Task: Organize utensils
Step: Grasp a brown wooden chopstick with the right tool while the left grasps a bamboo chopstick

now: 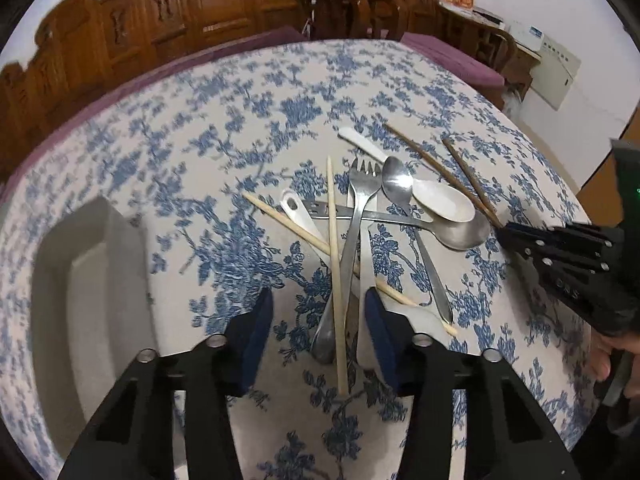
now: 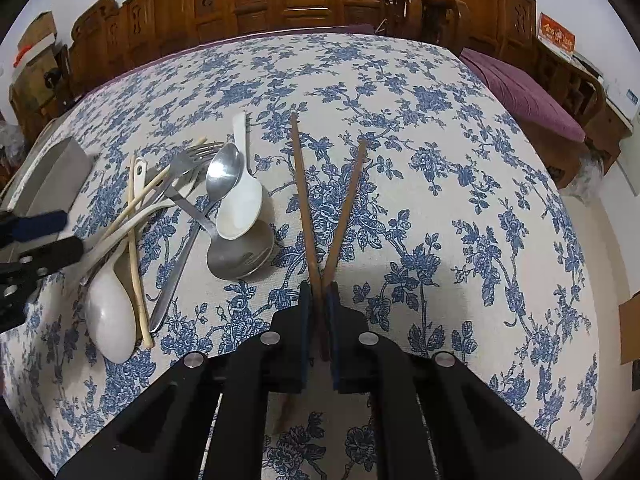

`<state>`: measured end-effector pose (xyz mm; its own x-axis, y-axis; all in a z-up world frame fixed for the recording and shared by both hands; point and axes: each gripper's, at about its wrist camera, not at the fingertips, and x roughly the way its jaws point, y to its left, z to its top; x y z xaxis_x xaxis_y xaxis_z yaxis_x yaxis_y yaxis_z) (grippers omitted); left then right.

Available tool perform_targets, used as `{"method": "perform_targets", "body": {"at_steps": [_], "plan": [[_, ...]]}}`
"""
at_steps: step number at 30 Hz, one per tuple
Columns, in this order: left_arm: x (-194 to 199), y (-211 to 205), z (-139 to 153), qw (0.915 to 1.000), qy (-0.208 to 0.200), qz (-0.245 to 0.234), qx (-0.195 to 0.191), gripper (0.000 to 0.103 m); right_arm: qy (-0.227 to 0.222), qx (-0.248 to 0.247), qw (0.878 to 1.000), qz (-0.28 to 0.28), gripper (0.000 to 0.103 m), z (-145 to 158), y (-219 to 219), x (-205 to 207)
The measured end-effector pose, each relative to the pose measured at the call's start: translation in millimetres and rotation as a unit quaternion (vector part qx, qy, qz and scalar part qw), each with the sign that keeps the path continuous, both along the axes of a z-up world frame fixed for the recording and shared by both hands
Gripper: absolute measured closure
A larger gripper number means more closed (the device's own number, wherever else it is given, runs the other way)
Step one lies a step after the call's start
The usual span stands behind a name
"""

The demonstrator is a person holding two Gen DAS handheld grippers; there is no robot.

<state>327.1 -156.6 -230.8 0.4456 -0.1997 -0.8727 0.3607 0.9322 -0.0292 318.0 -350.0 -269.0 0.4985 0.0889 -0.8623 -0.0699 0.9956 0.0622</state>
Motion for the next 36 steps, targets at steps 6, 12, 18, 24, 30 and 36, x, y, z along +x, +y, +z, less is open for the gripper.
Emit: {"method": "perform_targets", "body": {"at_steps": [6,12,18,24,30,36], "plan": [[14,-1,-11,0.9997,0.02,0.009,-0.01,0.07,-0.01,0.023,1.0,0.003,0.097,8,-2,-1],[22,-6,-18,0.9994,0.03,0.009,-0.011,0.08,-0.018,0.035,0.999,0.002,0.097,14,-6,-2],[18,-6,-12,0.9997,0.021,0.01,-0.009,0.098,-0.027,0.044,0.999,0.0,0.097,20,-8,-3],[4,3,3,0.9998,0.002,0.011,-0.014,0.099,-0.037,0.051,0.998,0.002,0.097,25,-8,-5],[-17,12,27,0.9995,-0.026,0.005,-0.02,0.099,-0.054,0.058,0.997,0.0,0.097,33,-9,-10],[-35,22,43,0.9988,-0.043,0.0,-0.022,0.099,-0.059,0.067,0.996,0.006,0.097,34,-7,-14]]}}
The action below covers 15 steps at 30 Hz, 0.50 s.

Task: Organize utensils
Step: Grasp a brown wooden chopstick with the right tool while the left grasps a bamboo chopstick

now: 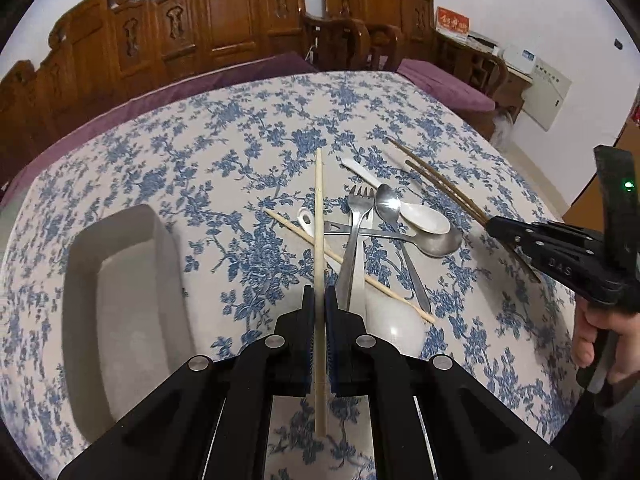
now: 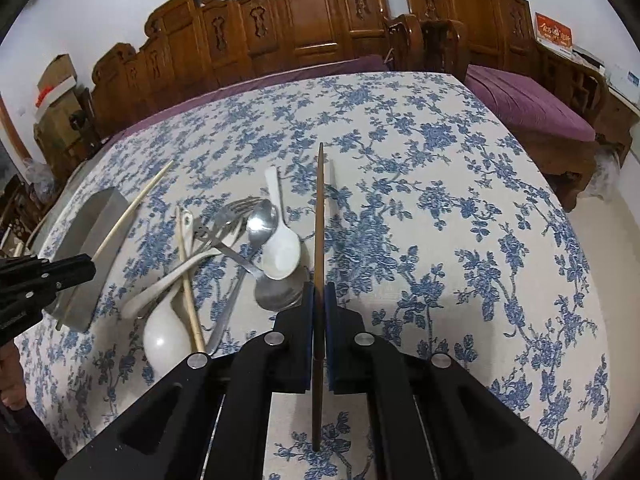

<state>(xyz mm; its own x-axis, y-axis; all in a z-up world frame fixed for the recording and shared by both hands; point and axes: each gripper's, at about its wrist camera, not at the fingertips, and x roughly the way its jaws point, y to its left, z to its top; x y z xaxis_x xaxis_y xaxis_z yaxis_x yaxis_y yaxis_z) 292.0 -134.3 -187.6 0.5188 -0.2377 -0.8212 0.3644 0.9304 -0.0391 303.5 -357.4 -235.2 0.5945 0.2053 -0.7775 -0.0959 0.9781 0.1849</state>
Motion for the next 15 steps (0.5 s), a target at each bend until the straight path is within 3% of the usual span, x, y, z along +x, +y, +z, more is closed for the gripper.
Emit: {"method": "perform_targets", "body": {"at_steps": [6,15], "plan": [[-10,8,6,0.9999,-0.006,-0.009,0.0,0.099,0.047,-0.022,0.999,-0.006,0.097,-31,3,9],[-18,10,6,0.9997,-0.013,-0.022,0.005,0.099,0.039,-0.026,0.999,-0.024,0.095,-33,-5,11]]}}
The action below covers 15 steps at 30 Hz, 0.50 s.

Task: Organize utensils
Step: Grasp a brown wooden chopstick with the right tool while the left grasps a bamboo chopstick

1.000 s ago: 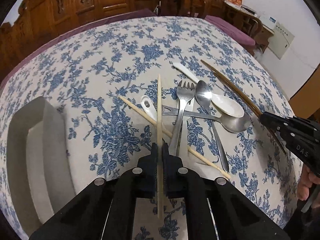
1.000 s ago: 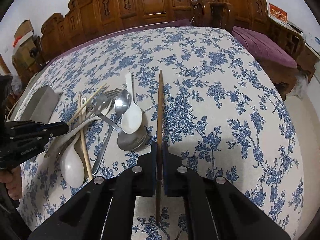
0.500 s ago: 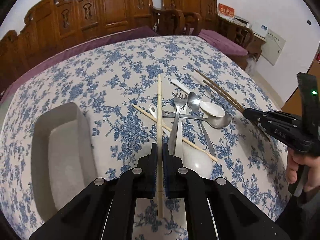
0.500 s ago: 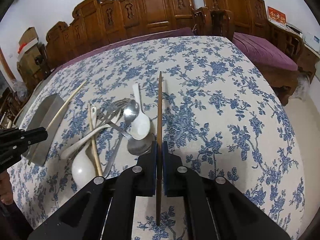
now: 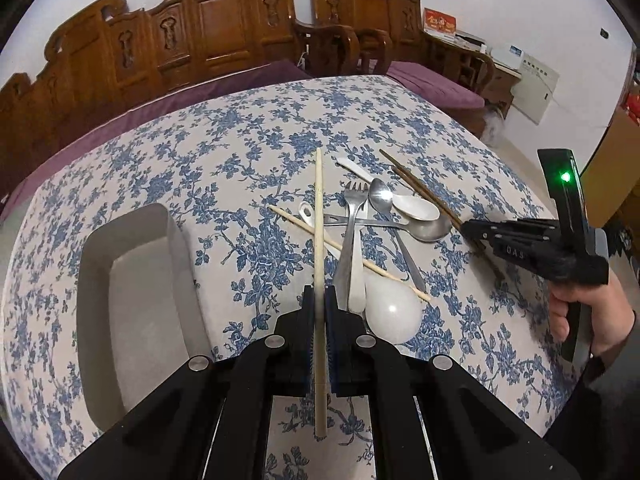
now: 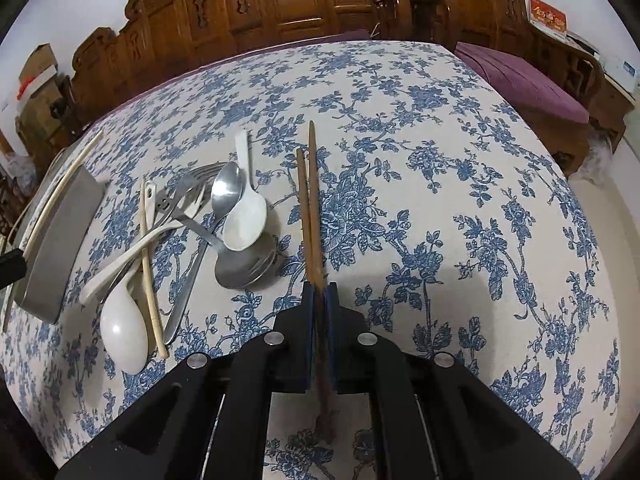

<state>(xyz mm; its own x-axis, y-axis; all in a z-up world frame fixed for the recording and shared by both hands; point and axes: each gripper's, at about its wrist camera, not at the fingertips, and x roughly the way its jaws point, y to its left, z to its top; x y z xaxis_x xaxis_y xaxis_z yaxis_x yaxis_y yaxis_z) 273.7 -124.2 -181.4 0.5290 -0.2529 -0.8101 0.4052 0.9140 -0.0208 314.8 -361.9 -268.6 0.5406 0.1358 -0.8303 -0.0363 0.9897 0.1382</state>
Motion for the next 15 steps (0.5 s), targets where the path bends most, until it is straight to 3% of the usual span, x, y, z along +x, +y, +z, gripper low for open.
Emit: {"method": "perform_targets", "body": {"at_steps": [9,15], "plan": [[-4,0,1,1.0,0.0,-0.006,0.003,0.099,-0.008,-0.014,1.0,0.006,0.095,-1,-2,16],[-6,-2,2,0.9999,-0.001,-0.01,0.006,0.099,-0.004,0.019,1.0,-0.007,0.096,-1,-19,22]]}}
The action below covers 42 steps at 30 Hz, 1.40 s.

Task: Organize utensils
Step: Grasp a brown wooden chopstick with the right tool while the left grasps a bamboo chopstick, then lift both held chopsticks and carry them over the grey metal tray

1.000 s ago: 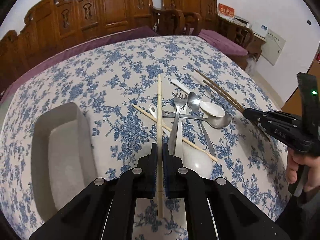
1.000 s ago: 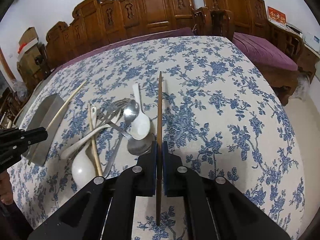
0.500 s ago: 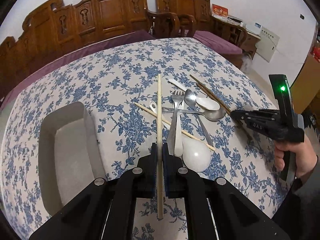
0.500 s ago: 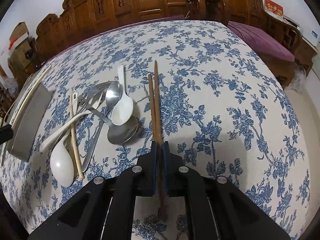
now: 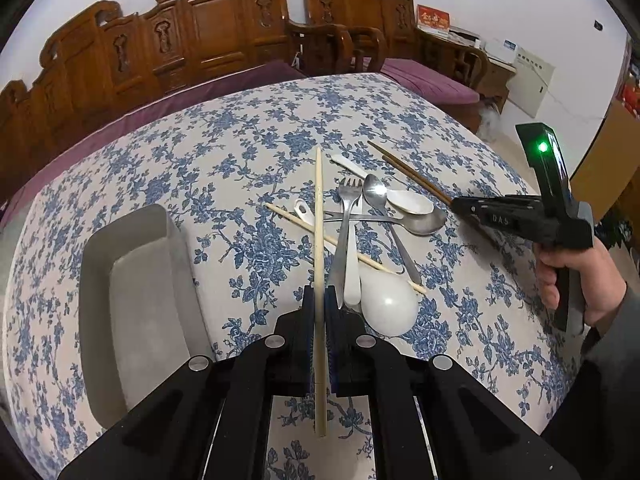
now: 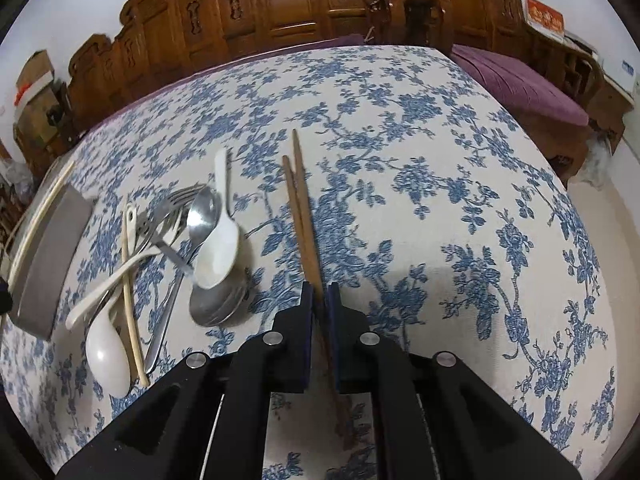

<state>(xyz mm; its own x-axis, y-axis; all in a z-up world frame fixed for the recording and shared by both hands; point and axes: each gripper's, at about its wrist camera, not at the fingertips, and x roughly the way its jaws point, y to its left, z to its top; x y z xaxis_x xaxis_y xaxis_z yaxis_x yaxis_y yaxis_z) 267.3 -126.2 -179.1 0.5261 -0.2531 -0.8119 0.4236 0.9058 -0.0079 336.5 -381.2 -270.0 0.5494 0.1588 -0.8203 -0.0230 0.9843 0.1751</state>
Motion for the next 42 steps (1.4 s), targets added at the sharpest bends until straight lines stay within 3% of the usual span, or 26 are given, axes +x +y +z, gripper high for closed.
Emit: {"method": "perform_targets", "body": {"at_steps": [11,23,32,42], "plan": [[-2,-4,1,1.0,-0.002,-0.001,-0.005,0.099,-0.036,0.032,0.999,-0.005,0.097,22,-6,-8],[-14,39,19,0.9992,-0.018,0.028,-0.02,0.099,-0.08,0.004,0.996,0.028,0.097,62,28,-41],[-13,91,20,0.997,-0.024,0.07,-0.024,0.099,-0.107,-0.02,0.99,0.086,0.097,97,92,-57],[1,142,5,0.9922,-0.023,0.12,-0.026,0.099,-0.115,-0.02,0.98,0.161,0.097,111,182,-63]]}}
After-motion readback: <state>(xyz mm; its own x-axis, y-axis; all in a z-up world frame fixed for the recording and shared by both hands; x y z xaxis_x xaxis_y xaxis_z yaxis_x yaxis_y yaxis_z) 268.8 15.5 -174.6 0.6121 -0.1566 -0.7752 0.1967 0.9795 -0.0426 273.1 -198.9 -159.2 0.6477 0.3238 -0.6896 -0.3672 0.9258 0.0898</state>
